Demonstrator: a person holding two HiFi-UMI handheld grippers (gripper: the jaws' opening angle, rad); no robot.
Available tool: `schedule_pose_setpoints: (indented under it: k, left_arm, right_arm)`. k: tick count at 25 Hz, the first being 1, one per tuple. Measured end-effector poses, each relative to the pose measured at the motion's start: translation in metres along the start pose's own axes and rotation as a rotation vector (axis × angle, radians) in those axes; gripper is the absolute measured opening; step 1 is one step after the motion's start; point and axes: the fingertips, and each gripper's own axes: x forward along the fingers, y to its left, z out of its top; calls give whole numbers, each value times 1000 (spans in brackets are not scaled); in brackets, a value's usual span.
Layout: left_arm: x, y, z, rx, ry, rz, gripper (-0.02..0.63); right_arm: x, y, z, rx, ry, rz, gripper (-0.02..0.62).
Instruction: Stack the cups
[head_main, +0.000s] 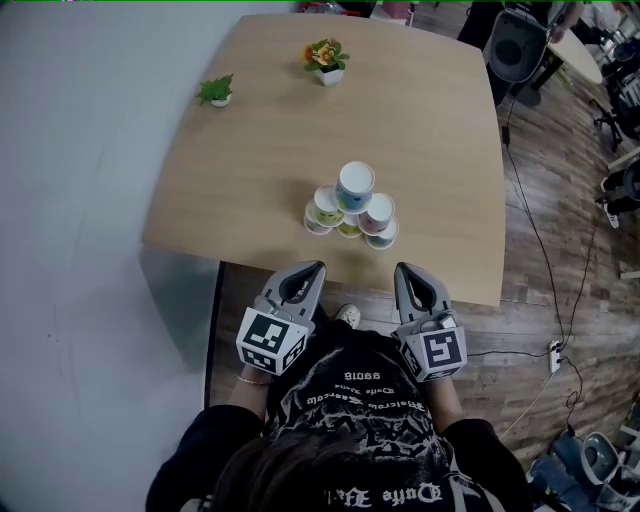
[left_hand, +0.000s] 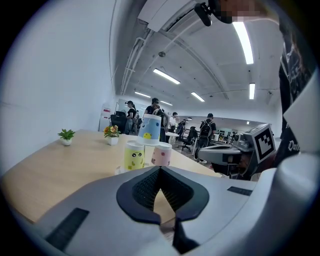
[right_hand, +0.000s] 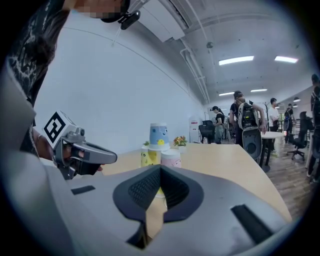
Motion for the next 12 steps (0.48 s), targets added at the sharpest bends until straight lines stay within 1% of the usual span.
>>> schedule_pose_setpoints:
  k: [12]
  left_arm:
    - [3, 6, -2, -12, -1, 41, 3]
  right_arm:
    - [3, 1, -6, -21, 22, 6, 2]
